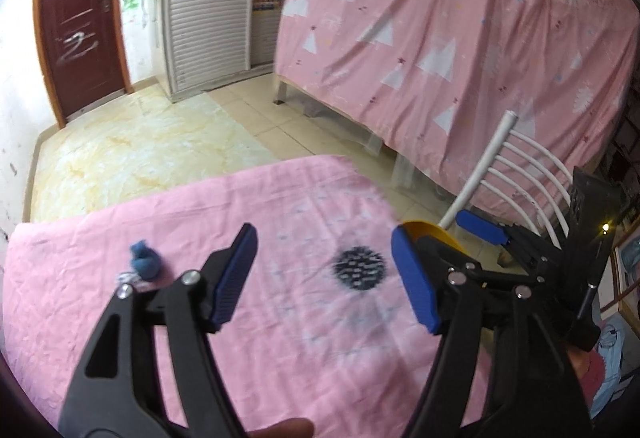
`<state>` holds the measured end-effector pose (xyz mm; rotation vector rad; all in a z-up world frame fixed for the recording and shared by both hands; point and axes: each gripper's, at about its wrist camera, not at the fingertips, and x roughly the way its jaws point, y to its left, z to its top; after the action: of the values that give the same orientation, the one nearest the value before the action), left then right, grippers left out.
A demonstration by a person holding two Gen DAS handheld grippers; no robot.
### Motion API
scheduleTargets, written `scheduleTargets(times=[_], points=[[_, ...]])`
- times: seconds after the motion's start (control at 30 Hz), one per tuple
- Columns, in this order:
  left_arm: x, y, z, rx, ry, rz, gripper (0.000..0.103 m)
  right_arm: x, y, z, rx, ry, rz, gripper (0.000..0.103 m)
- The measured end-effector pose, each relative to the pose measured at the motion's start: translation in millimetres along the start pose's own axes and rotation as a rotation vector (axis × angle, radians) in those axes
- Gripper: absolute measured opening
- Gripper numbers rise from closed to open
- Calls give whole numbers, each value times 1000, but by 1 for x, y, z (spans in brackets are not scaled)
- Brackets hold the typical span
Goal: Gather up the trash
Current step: 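Grasp the crumpled foil ball with the left tool while the right tool grasps the blue knitted item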
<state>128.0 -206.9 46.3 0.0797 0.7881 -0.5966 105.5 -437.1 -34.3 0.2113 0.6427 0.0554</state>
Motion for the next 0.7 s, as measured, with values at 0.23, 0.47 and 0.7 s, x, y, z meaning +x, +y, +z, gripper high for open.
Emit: scheduleTargets(times=[0.23,0.47,0.7], points=[[-3,56,-4,-93,6,59,67,24,47,11,-82,35,35,70],[1,108,-15,-161,26,122,67,49,90,22,-151,78,71,70],[9,143,-27,-208,51,167,66,73,124,36,-198,99,90,71]])
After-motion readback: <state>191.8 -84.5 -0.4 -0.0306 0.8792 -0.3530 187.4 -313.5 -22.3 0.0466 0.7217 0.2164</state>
